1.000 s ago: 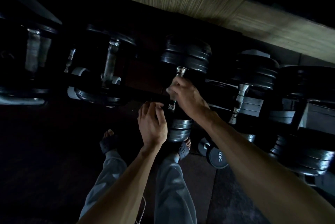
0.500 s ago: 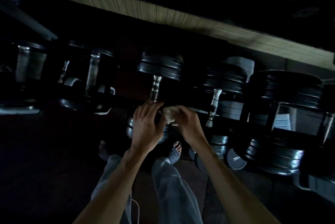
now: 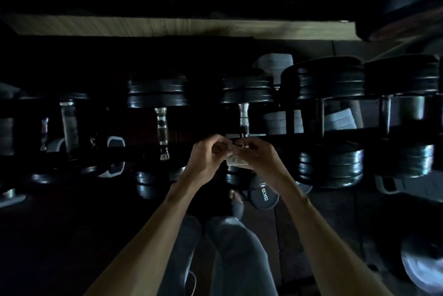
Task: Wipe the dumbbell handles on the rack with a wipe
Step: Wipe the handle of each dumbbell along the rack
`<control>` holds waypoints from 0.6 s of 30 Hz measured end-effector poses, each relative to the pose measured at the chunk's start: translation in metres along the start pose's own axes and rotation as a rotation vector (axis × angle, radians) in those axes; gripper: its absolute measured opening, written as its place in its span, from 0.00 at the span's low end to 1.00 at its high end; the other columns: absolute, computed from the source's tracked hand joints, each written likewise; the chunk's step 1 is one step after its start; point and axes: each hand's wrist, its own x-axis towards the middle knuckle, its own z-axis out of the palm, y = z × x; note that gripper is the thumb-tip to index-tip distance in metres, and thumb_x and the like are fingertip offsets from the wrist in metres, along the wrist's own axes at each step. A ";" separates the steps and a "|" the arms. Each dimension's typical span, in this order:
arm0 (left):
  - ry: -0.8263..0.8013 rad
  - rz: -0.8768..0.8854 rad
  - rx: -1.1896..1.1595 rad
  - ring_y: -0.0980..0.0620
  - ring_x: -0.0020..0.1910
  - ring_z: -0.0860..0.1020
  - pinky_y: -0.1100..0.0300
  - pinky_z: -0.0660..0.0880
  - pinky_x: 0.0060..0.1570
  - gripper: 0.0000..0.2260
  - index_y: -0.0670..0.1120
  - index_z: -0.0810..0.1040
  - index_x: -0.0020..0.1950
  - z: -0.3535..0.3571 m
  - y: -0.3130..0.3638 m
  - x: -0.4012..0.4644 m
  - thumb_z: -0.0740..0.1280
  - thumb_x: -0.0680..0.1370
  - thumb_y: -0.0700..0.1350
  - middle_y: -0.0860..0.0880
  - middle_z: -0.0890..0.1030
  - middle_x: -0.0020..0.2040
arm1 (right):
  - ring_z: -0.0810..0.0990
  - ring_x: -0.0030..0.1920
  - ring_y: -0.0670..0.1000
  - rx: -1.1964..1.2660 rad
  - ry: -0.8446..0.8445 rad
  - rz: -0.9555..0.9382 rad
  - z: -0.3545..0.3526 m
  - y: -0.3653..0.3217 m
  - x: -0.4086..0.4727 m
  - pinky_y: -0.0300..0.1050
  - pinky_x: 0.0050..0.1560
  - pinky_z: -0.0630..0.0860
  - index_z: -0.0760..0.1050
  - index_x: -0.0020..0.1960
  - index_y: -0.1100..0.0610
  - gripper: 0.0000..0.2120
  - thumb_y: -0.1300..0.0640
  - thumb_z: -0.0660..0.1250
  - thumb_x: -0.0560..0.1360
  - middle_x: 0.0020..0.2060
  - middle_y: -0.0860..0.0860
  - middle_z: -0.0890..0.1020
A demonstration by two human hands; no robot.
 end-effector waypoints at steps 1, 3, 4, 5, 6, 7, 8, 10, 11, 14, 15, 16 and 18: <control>0.015 0.008 0.009 0.63 0.39 0.80 0.70 0.77 0.43 0.10 0.40 0.80 0.55 0.005 0.000 0.001 0.73 0.74 0.36 0.52 0.81 0.42 | 0.85 0.44 0.41 -0.040 -0.001 -0.012 -0.004 -0.001 0.001 0.35 0.45 0.80 0.82 0.57 0.60 0.10 0.60 0.72 0.77 0.44 0.49 0.86; 0.056 0.047 0.040 0.61 0.43 0.81 0.70 0.77 0.44 0.14 0.43 0.78 0.58 0.014 -0.003 0.004 0.73 0.74 0.35 0.51 0.82 0.44 | 0.84 0.41 0.42 -0.091 -0.031 -0.033 -0.014 -0.001 0.004 0.35 0.40 0.78 0.83 0.56 0.61 0.09 0.60 0.71 0.77 0.43 0.52 0.86; 0.084 0.066 0.048 0.60 0.44 0.81 0.70 0.77 0.45 0.15 0.44 0.77 0.59 0.020 -0.004 0.005 0.73 0.74 0.35 0.51 0.82 0.45 | 0.85 0.41 0.45 -0.146 -0.046 -0.057 -0.020 0.000 0.007 0.39 0.39 0.79 0.84 0.54 0.60 0.08 0.59 0.72 0.77 0.43 0.54 0.87; 0.120 0.078 0.047 0.60 0.45 0.82 0.69 0.77 0.46 0.15 0.44 0.77 0.60 0.026 -0.005 0.005 0.72 0.75 0.35 0.51 0.82 0.46 | 0.85 0.41 0.47 -0.217 -0.054 -0.081 -0.025 0.002 0.012 0.42 0.40 0.80 0.85 0.52 0.59 0.07 0.58 0.73 0.77 0.42 0.54 0.87; 0.165 0.086 0.046 0.60 0.46 0.82 0.68 0.77 0.48 0.14 0.44 0.77 0.60 0.033 -0.006 0.006 0.72 0.75 0.35 0.52 0.82 0.46 | 0.85 0.41 0.48 -0.268 -0.050 -0.097 -0.031 0.004 0.017 0.43 0.41 0.80 0.85 0.52 0.58 0.06 0.57 0.73 0.76 0.41 0.53 0.87; 0.230 0.091 0.053 0.60 0.47 0.82 0.67 0.78 0.49 0.13 0.44 0.78 0.59 0.042 -0.007 0.007 0.72 0.76 0.37 0.54 0.83 0.47 | 0.85 0.41 0.47 -0.280 -0.025 -0.110 -0.038 0.005 0.022 0.41 0.42 0.78 0.85 0.51 0.57 0.06 0.58 0.73 0.76 0.40 0.52 0.87; 0.308 0.096 0.075 0.60 0.48 0.82 0.65 0.78 0.51 0.11 0.45 0.78 0.59 0.052 -0.009 0.008 0.71 0.77 0.39 0.55 0.83 0.48 | 0.84 0.41 0.46 -0.284 0.029 -0.129 -0.044 0.006 0.027 0.38 0.42 0.77 0.85 0.51 0.58 0.06 0.59 0.73 0.76 0.40 0.52 0.87; 0.508 0.096 0.138 0.59 0.51 0.81 0.61 0.77 0.55 0.08 0.45 0.79 0.58 0.072 -0.013 0.007 0.69 0.79 0.42 0.55 0.83 0.50 | 0.83 0.40 0.45 -0.330 0.179 -0.194 -0.055 0.005 0.038 0.30 0.38 0.74 0.84 0.51 0.59 0.06 0.59 0.71 0.77 0.39 0.48 0.86; 0.597 0.069 0.161 0.58 0.52 0.81 0.58 0.77 0.56 0.07 0.45 0.79 0.57 0.081 -0.015 0.007 0.67 0.80 0.43 0.54 0.83 0.51 | 0.82 0.37 0.42 -0.358 0.248 -0.215 -0.057 0.004 0.043 0.28 0.35 0.72 0.83 0.51 0.59 0.06 0.58 0.70 0.78 0.38 0.46 0.84; 0.730 -0.094 0.136 0.52 0.54 0.79 0.48 0.76 0.58 0.07 0.46 0.79 0.55 0.112 -0.021 0.002 0.62 0.82 0.45 0.54 0.81 0.51 | 0.78 0.33 0.34 -0.332 0.334 -0.238 -0.060 -0.001 0.055 0.27 0.31 0.71 0.80 0.53 0.57 0.08 0.53 0.68 0.80 0.37 0.42 0.81; 0.744 -0.135 0.122 0.51 0.54 0.78 0.47 0.74 0.59 0.09 0.46 0.79 0.55 0.121 -0.024 0.001 0.60 0.83 0.47 0.54 0.80 0.51 | 0.78 0.33 0.35 -0.340 0.340 -0.242 -0.059 -0.002 0.060 0.27 0.30 0.71 0.80 0.55 0.58 0.09 0.53 0.68 0.80 0.38 0.43 0.82; 0.761 -0.154 0.142 0.49 0.55 0.77 0.47 0.73 0.60 0.12 0.46 0.79 0.55 0.129 -0.027 0.001 0.58 0.83 0.49 0.53 0.80 0.51 | 0.78 0.32 0.37 -0.357 0.351 -0.243 -0.058 -0.004 0.064 0.26 0.30 0.71 0.80 0.57 0.58 0.09 0.54 0.67 0.80 0.40 0.45 0.83; 0.815 -0.164 0.229 0.46 0.55 0.77 0.47 0.71 0.60 0.19 0.46 0.80 0.54 0.140 -0.032 0.005 0.51 0.82 0.52 0.49 0.82 0.51 | 0.74 0.31 0.38 -0.387 0.366 -0.230 -0.056 -0.006 0.075 0.28 0.26 0.68 0.80 0.55 0.59 0.08 0.57 0.64 0.82 0.39 0.48 0.81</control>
